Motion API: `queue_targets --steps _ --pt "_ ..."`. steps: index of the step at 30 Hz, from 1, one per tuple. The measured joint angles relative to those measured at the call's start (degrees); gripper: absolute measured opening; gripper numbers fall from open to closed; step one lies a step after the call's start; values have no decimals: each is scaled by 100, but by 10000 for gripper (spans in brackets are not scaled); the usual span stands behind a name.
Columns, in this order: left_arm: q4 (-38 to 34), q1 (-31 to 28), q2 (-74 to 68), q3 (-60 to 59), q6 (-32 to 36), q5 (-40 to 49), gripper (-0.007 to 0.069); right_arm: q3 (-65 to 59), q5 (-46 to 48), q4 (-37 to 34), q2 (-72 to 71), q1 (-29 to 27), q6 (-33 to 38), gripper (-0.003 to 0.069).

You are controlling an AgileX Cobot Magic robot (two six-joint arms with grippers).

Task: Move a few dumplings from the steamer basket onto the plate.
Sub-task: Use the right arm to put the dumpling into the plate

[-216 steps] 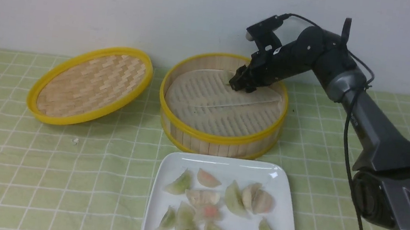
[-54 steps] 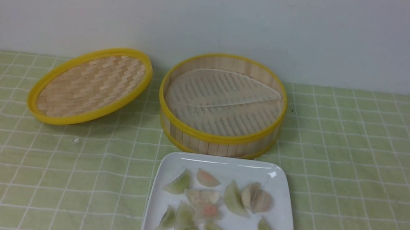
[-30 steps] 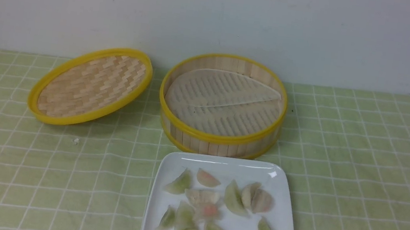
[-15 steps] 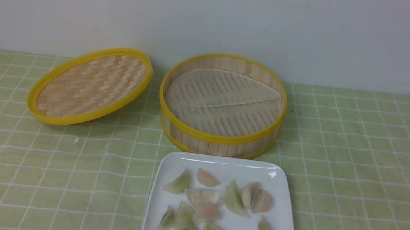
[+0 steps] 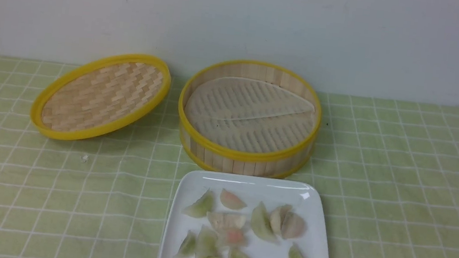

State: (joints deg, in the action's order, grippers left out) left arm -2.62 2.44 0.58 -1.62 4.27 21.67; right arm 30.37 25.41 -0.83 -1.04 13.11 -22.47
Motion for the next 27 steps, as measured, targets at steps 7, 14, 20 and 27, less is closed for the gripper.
queue_targets --steps 7,14,20,27 --pt "0 0 0 0 0 0 -6 0 0 0 0 0 -4 -13" --pt "0 0 0 0 0 0 -6 0 15 34 0 0 -4 -13" --pt "0 0 0 0 0 5 -6 0 253 642 0 -22 278 -13" --pt "0 0 0 0 0 5 -6 -19 1186 933 0 -626 883 -13"
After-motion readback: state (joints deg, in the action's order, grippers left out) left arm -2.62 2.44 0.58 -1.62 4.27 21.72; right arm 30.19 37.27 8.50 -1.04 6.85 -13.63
